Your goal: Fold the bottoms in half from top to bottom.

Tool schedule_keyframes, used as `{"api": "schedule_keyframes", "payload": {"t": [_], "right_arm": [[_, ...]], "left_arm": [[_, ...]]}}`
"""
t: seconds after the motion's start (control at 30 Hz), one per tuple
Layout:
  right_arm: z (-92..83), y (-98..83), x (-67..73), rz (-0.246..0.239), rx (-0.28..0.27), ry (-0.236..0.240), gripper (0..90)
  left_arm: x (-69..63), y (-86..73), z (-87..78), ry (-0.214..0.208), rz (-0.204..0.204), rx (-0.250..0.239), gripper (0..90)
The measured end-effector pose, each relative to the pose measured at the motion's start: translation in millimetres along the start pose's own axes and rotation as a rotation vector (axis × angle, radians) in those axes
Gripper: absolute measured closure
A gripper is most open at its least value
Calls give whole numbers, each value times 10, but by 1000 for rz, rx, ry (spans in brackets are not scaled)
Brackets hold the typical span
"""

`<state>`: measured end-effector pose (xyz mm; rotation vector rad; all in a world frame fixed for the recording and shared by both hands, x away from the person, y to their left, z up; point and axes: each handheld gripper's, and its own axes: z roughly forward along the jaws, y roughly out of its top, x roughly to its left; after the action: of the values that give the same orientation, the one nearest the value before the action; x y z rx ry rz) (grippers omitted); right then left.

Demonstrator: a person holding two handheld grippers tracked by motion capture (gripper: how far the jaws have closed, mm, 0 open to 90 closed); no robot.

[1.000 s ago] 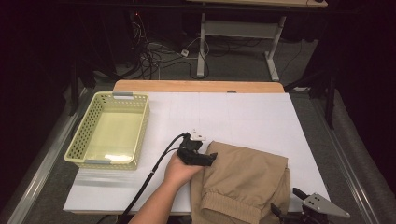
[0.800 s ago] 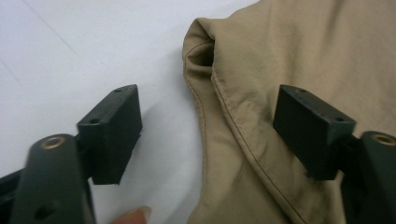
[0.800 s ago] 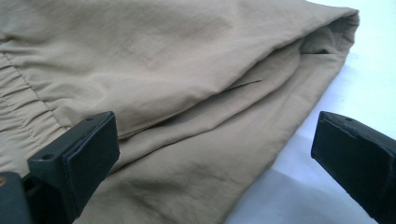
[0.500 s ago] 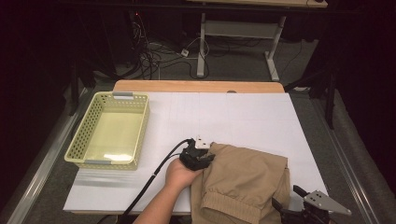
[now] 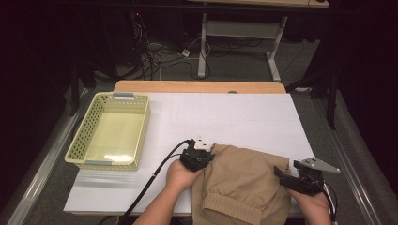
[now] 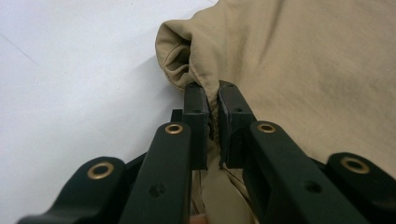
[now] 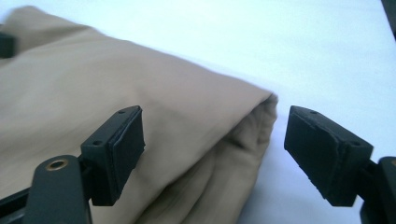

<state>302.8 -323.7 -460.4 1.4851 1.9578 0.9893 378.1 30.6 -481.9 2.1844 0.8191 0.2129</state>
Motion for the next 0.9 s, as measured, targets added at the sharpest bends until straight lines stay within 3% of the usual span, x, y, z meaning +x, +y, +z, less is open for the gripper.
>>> {"api": "schedule_keyframes", "payload": {"t": [0.13, 0.23, 0.33, 0.4, 0.43, 0.5, 0.6, 0.67, 0.77, 0.9], "right_arm": [[86, -67, -42, 4, 56, -1, 236], [66, -140, -49, -19, 57, 16, 311], [20, -177, -1, -59, 60, 38, 457], [12, -181, 3, -55, 61, 43, 490], [4, -189, 10, -58, 55, 71, 587], [0, -192, 35, -66, 54, 66, 631], [-6, -194, 58, -76, 51, 70, 696], [-16, -198, 78, -90, 39, 84, 798], [-49, -178, 114, -70, 10, 96, 828], [-74, -81, 233, -103, -29, 108, 836]], "left_arm": [[-24, -3, -5, 10, 19, 0, 826], [-38, -7, -14, 15, 32, -4, 831], [-17, -1, -19, 4, 21, -5, 832], [-18, -1, -22, 6, 23, -6, 832], [-29, -2, -34, 19, 46, -12, 834], [-19, 1, -52, 20, 60, -14, 834], [4, 12, -78, 13, 51, -26, 835], [15, 26, -109, 15, 53, -37, 835], [40, 58, -217, 34, 65, -52, 835], [137, 80, -333, 62, 73, -51, 835]]}}
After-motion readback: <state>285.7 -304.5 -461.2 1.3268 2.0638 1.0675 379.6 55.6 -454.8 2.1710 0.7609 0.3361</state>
